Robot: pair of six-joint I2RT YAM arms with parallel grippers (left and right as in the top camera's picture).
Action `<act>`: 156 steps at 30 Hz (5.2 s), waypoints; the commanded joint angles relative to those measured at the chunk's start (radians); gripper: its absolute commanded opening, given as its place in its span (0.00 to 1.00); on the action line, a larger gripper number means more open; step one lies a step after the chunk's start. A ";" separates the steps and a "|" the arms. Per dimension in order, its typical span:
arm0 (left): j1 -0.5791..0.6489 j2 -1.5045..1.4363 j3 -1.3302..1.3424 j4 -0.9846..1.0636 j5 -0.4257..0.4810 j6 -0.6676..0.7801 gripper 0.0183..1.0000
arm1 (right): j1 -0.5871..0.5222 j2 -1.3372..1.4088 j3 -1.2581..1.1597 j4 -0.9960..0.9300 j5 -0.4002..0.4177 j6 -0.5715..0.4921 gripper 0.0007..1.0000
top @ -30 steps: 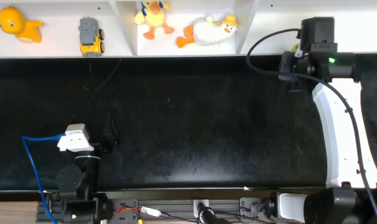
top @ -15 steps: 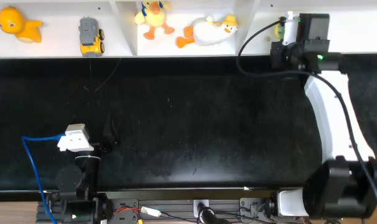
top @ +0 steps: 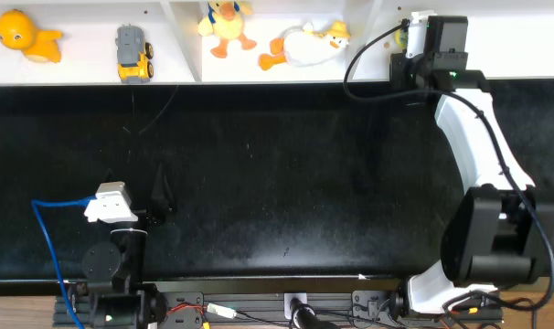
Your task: Store Toys
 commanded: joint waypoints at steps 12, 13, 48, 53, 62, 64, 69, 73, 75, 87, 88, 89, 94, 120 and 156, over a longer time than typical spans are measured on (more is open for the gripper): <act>-0.005 -0.012 -0.007 0.002 0.002 0.007 1.00 | 0.001 0.058 -0.004 0.114 -0.051 0.090 0.05; -0.005 -0.012 -0.007 0.002 0.002 0.007 1.00 | 0.001 0.058 -0.004 0.111 -0.051 0.090 0.04; -0.005 -0.012 -0.007 0.002 0.002 0.007 1.00 | -0.140 -0.845 -0.002 -0.870 0.178 0.947 1.00; -0.005 -0.012 -0.007 0.002 0.002 0.007 1.00 | -0.316 -0.711 -0.003 -0.930 0.163 0.977 1.00; -0.005 -0.012 -0.007 0.002 0.002 0.007 1.00 | -0.671 -0.388 -0.003 -0.896 0.106 0.858 1.00; -0.005 -0.012 -0.007 0.002 0.002 0.007 1.00 | -0.699 -0.333 -0.003 -0.875 0.106 0.858 1.00; -0.005 -0.012 -0.007 0.002 0.002 0.007 1.00 | -0.706 -0.254 -0.003 -0.784 0.137 0.859 1.00; -0.005 -0.012 -0.007 0.002 0.002 0.007 1.00 | -0.706 -0.218 -0.003 -0.732 0.167 0.859 1.00; -0.005 -0.012 -0.007 0.002 0.002 0.007 1.00 | -0.704 -0.198 -0.003 -0.710 0.167 0.859 1.00; -0.005 -0.012 -0.007 0.002 0.002 0.007 1.00 | -0.634 -0.116 -0.036 -0.613 0.214 0.861 0.98; -0.005 -0.012 -0.007 0.002 0.002 0.007 1.00 | -0.624 -0.116 -0.050 -0.599 0.222 0.870 0.98; -0.005 -0.012 -0.007 0.002 0.002 0.007 1.00 | -0.613 -0.116 -0.064 -0.588 0.236 0.887 0.98; -0.005 -0.012 -0.007 0.002 0.002 0.007 1.00 | -0.568 -0.116 -0.129 -0.527 0.267 0.920 0.97; -0.005 -0.012 -0.007 0.002 0.002 0.007 1.00 | -0.549 -0.077 -0.296 -0.270 0.280 0.980 0.94; -0.005 -0.012 -0.007 0.002 0.002 0.007 1.00 | -0.537 -0.077 -0.043 -0.561 0.256 0.699 0.04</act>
